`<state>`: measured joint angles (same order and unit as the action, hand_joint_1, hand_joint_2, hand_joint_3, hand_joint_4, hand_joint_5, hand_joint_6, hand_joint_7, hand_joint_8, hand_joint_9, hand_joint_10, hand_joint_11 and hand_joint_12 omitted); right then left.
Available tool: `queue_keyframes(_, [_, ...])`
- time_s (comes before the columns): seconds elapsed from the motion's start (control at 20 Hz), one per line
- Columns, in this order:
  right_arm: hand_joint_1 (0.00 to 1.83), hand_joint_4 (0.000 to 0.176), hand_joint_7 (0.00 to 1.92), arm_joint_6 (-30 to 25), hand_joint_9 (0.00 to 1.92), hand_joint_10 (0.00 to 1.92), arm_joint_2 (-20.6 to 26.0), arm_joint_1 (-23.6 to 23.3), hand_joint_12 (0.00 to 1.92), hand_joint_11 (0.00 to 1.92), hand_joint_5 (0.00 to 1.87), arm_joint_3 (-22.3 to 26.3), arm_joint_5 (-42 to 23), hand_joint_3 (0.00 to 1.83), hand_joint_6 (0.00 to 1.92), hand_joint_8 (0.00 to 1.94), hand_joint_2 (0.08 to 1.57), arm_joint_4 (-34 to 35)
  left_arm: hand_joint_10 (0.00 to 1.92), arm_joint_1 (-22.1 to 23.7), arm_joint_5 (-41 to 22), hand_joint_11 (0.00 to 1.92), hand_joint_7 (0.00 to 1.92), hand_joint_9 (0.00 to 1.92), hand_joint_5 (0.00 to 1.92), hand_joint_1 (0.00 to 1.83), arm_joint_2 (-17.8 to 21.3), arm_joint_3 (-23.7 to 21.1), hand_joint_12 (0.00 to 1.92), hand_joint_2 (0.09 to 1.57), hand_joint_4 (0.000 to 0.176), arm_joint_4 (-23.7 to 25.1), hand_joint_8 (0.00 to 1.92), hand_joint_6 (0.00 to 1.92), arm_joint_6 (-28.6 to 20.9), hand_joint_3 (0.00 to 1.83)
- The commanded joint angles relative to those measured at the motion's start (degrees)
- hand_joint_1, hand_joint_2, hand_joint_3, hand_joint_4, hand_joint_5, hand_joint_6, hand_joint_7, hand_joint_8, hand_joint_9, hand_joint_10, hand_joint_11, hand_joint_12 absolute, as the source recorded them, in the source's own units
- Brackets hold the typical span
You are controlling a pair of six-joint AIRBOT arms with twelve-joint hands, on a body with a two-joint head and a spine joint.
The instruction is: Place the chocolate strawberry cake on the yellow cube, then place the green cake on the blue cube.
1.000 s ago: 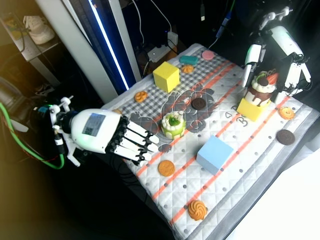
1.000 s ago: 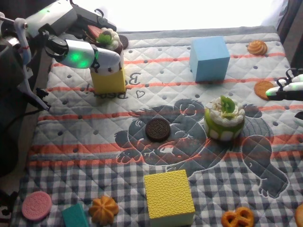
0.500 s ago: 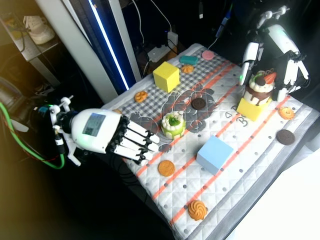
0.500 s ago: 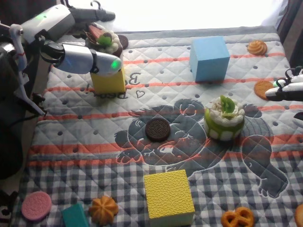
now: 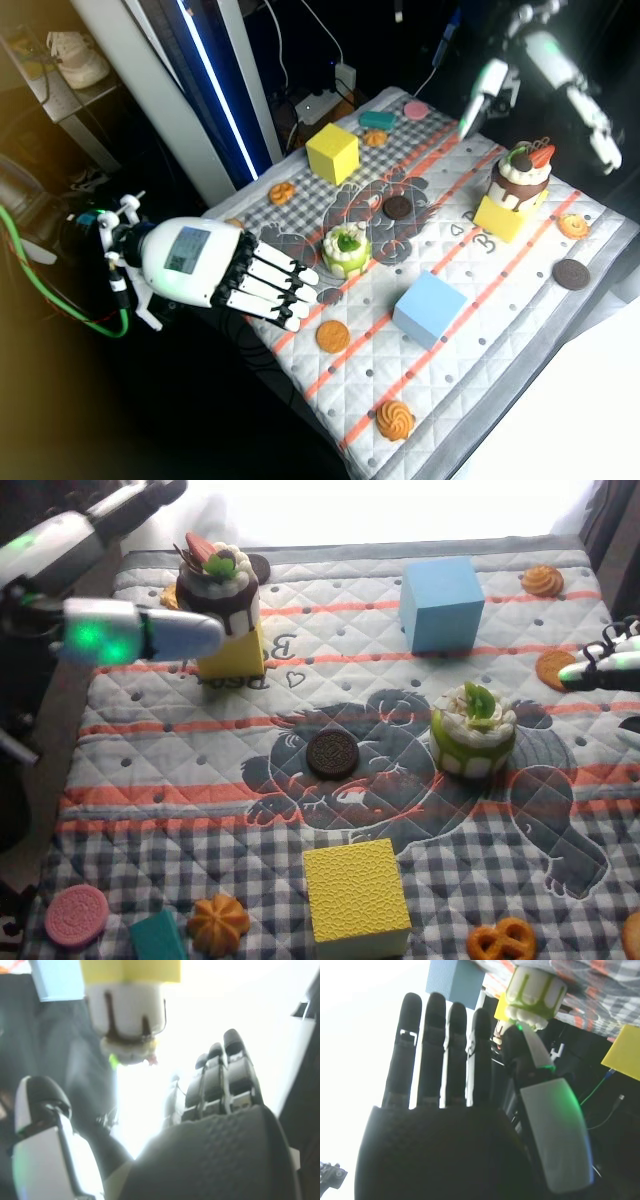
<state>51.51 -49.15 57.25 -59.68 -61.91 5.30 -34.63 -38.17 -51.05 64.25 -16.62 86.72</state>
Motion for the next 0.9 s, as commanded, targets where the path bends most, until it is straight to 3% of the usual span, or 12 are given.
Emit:
queue_keyframes(0.0, [0.70, 0.000, 0.59, -0.4, 0.58, 0.00, 0.0, -0.8, 0.76, 0.29, 0.59, -0.3, -8.1, 0.00, 0.00, 0.00, 1.36, 0.6, 0.00, -0.3, -8.1, 0.00, 0.00, 0.00, 0.00, 0.59, 1.3, -0.5, 0.00, 0.74, 0.176, 0.7, 0.00, 0.00, -1.3, 0.00])
queue_keyframes(0.2, [0.54, 0.000, 0.53, -3.1, 0.49, 0.00, -1.5, -2.4, 0.71, 0.19, 0.51, -1.0, -10.1, 0.00, 0.00, 0.00, 1.34, -0.9, 0.00, -6.3, -11.9, 0.00, 0.00, 0.00, 0.00, 0.65, 5.9, -6.1, 0.00, 0.73, 0.176, 1.2, 0.00, 0.00, -1.4, 0.00])
queue_keyframes(0.25, [0.47, 0.035, 0.45, -4.1, 0.40, 0.00, -2.2, -3.4, 0.59, 0.13, 0.43, -1.7, -9.9, 0.00, 0.00, 0.00, 1.29, -1.8, 0.00, -7.3, -13.1, 0.00, 0.00, 0.00, 0.00, 0.59, 6.5, -7.0, 0.00, 0.73, 0.176, 1.2, 0.00, 0.00, -1.4, 0.00])
queue_keyframes(0.35, [0.51, 0.038, 0.42, -5.8, 0.39, 0.00, -3.6, -4.8, 0.56, 0.13, 0.40, -3.0, -9.2, 0.00, 0.00, 0.00, 1.25, -2.5, 0.00, -8.3, -14.3, 0.00, 0.00, 0.00, 0.00, 0.61, 7.0, -8.1, 0.00, 0.73, 0.176, 1.4, 0.00, 0.00, -1.4, 0.00])
queue_keyframes(0.4, [0.50, 0.083, 0.36, -6.6, 0.37, 0.00, -4.6, -6.1, 0.48, 0.20, 0.31, -4.0, -7.9, 0.00, 0.00, 0.00, 1.17, -3.4, 0.00, -8.3, -14.7, 0.00, 0.00, 0.00, 0.00, 0.66, 7.0, -8.3, 0.00, 0.73, 0.176, 1.8, 0.00, 0.00, -1.4, 0.00])
queue_keyframes(0.45, [0.53, 0.099, 0.36, -6.6, 0.38, 0.00, -5.3, -7.0, 0.47, 0.20, 0.28, -4.6, -6.5, 0.00, 0.00, 0.00, 1.14, -3.9, 0.00, -8.3, -15.0, 0.00, 0.00, 0.00, 0.00, 0.67, 7.0, -8.4, 0.00, 0.71, 0.176, 2.1, 0.00, 0.00, -1.4, 0.00])
queue_keyframes(0.5, [0.53, 0.099, 0.36, -6.6, 0.38, 0.00, -5.8, -7.8, 0.47, 0.20, 0.28, -4.9, -5.7, 0.00, 0.00, 0.00, 1.14, -4.2, 0.00, -8.3, -15.1, 0.00, 0.00, 0.00, 0.00, 0.67, 7.0, -8.5, 0.00, 0.71, 0.176, 2.2, 0.00, 0.00, -1.4, 0.00])
queue_keyframes(0.55, [0.64, 0.115, 0.36, -6.6, 0.40, 0.00, -6.4, -9.1, 0.49, 0.25, 0.27, -5.4, -4.2, 0.00, 0.00, 0.00, 1.05, -5.2, 0.00, -8.3, -15.3, 0.00, 0.00, 0.00, 0.00, 0.65, 7.0, -8.6, 0.00, 0.72, 0.176, 2.4, 0.00, 0.00, -1.4, 0.00])
queue_keyframes(0.6, [0.64, 0.115, 0.36, -6.6, 0.40, 0.00, -6.8, -9.8, 0.49, 0.25, 0.27, -5.7, -3.3, 0.00, 0.00, 0.00, 1.05, -5.9, 0.00, -8.3, -15.4, 0.00, 0.00, 0.00, 0.00, 0.65, 7.0, -8.7, 0.00, 0.72, 0.176, 2.4, 0.00, 0.00, -1.4, 0.00])
queue_keyframes(0.7, [0.76, 0.111, 0.30, -6.6, 0.34, 0.00, -7.8, -10.9, 0.70, 0.10, 0.22, -6.3, -1.9, 0.00, 0.00, 0.00, 1.00, -6.7, 0.00, -8.4, -15.5, 0.00, 0.00, 0.00, 0.00, 0.70, 7.0, -8.7, 0.00, 0.73, 0.176, 2.4, 0.00, 0.00, -1.4, 0.00])
queue_keyframes(0.8, [0.90, 0.123, 0.28, -6.6, 0.28, 0.00, -8.6, -11.7, 0.67, 0.01, 0.19, -6.9, -0.8, 0.00, 0.00, 0.00, 0.98, -7.2, 0.00, -8.4, -15.4, 0.00, 0.00, 0.00, 0.00, 0.69, 6.9, -8.7, 0.00, 0.72, 0.176, 2.4, 0.00, 0.00, -1.5, 0.00])
queue_keyframes(0.85, [0.92, 0.114, 0.30, -6.6, 0.31, 0.00, -9.3, -12.4, 0.76, 0.00, 0.19, -7.2, 0.3, 0.00, 0.00, 0.00, 0.96, -8.0, 0.00, -8.4, -15.5, 0.00, 0.00, 0.00, 0.00, 0.69, 6.9, -8.7, 0.00, 0.73, 0.176, 2.4, 0.00, 0.00, -1.5, 0.00])
